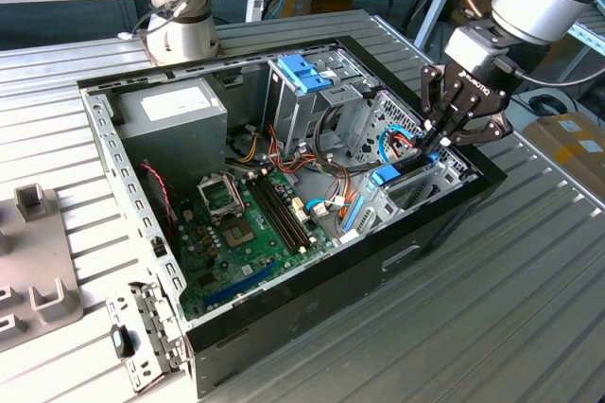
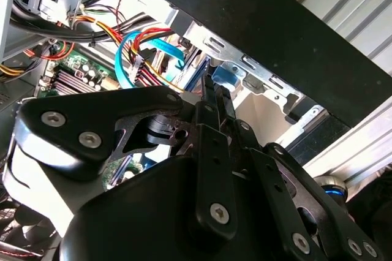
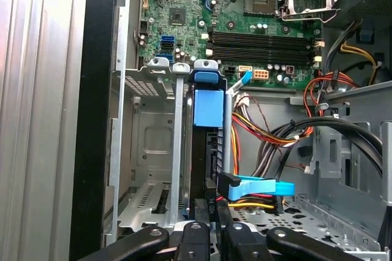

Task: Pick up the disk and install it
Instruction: 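Insert the first disk wire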

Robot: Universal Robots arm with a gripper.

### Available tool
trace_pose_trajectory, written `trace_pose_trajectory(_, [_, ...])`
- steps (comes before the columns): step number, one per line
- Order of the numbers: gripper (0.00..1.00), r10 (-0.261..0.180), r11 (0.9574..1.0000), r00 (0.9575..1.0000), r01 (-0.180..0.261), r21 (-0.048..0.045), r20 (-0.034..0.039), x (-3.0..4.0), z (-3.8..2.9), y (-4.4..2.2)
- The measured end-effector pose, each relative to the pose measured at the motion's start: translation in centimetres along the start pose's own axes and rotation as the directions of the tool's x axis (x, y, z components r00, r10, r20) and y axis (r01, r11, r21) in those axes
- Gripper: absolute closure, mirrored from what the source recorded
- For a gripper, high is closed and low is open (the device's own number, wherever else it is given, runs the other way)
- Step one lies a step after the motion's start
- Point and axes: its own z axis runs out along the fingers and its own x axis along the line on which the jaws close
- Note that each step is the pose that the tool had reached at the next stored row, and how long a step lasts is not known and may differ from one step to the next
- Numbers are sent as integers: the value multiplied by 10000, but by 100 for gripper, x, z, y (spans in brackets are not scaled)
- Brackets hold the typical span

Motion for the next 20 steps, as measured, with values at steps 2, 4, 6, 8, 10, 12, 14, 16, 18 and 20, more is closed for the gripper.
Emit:
trace_pose_trajectory(2, [84,4,10000,10000,-4,0,0,0,8,2])
trace_pose_trajectory(4, [84,8,10000,10000,-8,0,0,0,13,5])
trace_pose_trajectory(6, [84,10,10000,10000,-10,0,0,0,17,7])
trace_pose_trajectory(8, [84,14,10000,10000,-14,1,1,0,21,10])
trace_pose_trajectory(10, [84,18,10000,10000,-18,1,3,0,25,12])
trace_pose_trajectory(12, [84,23,10000,10000,-23,1,2,-5,27,15])
trace_pose_trajectory(14, [84,28,10000,10000,-28,1,3,-13,30,16])
trace_pose_trajectory(16, [84,30,10000,10000,-30,1,2,-18,31,16])
trace_pose_trajectory(18, [84,33,10000,10000,-33,1,3,-28,34,16])
trace_pose_trajectory(20, [84,39,10000,10000,-39,2,1,-33,39,16])
